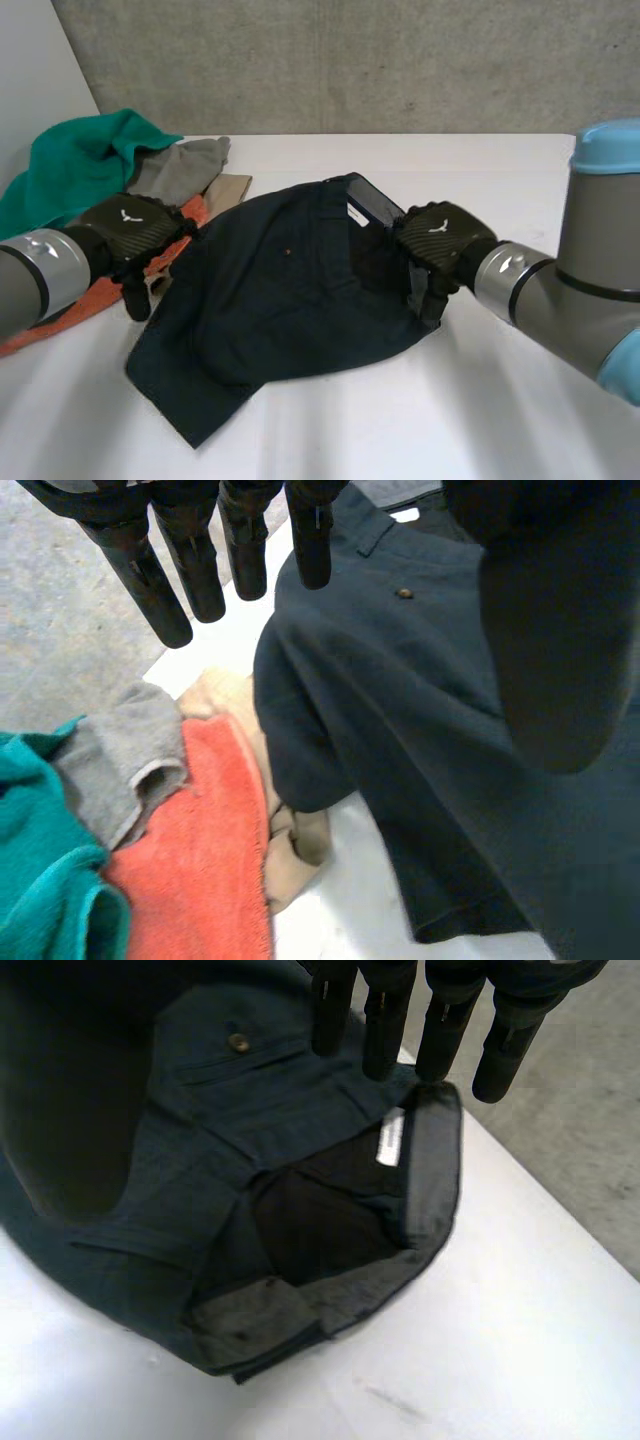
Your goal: Fold the laundry.
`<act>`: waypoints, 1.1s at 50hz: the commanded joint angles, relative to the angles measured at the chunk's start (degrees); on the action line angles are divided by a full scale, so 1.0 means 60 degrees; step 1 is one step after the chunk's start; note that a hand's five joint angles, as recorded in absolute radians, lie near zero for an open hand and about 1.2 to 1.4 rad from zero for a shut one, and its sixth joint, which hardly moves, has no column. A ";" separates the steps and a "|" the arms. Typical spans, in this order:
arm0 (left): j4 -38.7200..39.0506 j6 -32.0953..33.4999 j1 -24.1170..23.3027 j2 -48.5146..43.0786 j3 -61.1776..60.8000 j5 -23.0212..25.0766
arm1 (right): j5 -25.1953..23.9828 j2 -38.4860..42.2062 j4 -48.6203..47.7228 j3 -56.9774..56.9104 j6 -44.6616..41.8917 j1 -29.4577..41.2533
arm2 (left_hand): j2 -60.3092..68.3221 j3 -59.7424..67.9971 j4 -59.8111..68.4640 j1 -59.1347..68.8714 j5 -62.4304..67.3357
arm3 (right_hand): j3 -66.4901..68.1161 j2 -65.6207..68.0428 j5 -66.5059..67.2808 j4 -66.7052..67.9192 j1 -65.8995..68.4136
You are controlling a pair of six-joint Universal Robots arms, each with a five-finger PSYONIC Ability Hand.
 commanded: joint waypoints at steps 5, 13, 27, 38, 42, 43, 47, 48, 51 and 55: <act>0.0076 -0.1222 0.0749 0.0745 -0.0345 0.0059 | 0.0037 0.0645 -0.0023 -0.0701 -0.1407 0.0751 | -0.0478 -0.0470 -0.0397 -0.0441 -0.0329 | 0.0875 0.0761 0.1042 0.0803 0.0693; 0.0647 -0.2527 0.1028 0.1360 -0.1530 -0.0072 | 0.0168 0.2094 -0.0315 -0.2238 -0.1495 0.1205 | -0.0282 -0.0273 -0.0201 -0.0245 -0.0133 | 0.1353 0.1239 0.1520 0.1281 0.1170; 0.1994 -0.2777 0.0487 0.0468 -0.3129 -0.1302 | -0.0343 0.4966 -0.0404 -0.5432 -0.1042 0.1439 | -0.0310 -0.0301 -0.0229 -0.0273 -0.0161 | 0.2193 0.2080 0.2361 0.2122 0.2011; 0.2800 -0.2557 -0.0041 -0.1027 -0.2953 -0.2386 | -0.0637 0.5392 -0.0360 -0.5829 -0.0704 0.1557 | 0.1089 0.1097 0.1169 0.1125 0.1238 | 0.2390 0.2276 0.2557 0.2318 0.2208; 0.3210 -0.2367 -0.0260 -0.1291 -0.2763 -0.2387 | -0.0593 0.5246 -0.0345 -0.5595 -0.0719 0.1498 | 0.4448 0.4456 0.4529 0.4485 0.4597 | 0.2418 0.2304 0.2585 0.2346 0.2236; 0.3370 -0.2352 -0.0362 -0.1364 -0.2661 -0.2372 | -0.0593 0.5144 -0.0360 -0.5450 -0.0704 0.1455 | 0.6094 0.6102 0.6175 0.6130 0.6243 | 0.2418 0.2304 0.2585 0.2346 0.2236; 0.3547 -0.2352 -0.0597 -0.1671 -0.2252 -0.2430 | -0.0564 0.4880 -0.0389 -0.5142 -0.0631 0.1323 | 1.0689 1.0697 1.0769 1.0725 1.0838 | 0.2390 0.2277 0.2558 0.2318 0.2208; 0.3519 -0.2352 -0.0627 -0.1701 -0.2119 -0.2445 | -0.0564 0.4821 -0.0389 -0.5112 -0.0602 0.1308 | 1.0705 1.0713 1.0786 1.0741 1.0854 | 0.2390 0.2276 0.2557 0.2318 0.2208; 0.3111 -0.2381 -0.0671 -0.1745 -0.1651 -0.2591 | -0.0564 0.4602 -0.0345 -0.5038 -0.0398 0.1162 | 1.0705 1.0713 1.0786 1.0742 1.0854 | 0.2167 0.2053 0.2335 0.2095 0.1985; 0.2058 -0.2352 -0.0787 -0.1003 -0.1051 -0.2738 | -0.0680 0.4382 -0.0302 -0.5096 0.0055 0.0928 | 1.0705 1.0713 1.0786 1.0742 1.0854 | 0.1413 0.1300 0.1581 0.1341 0.1231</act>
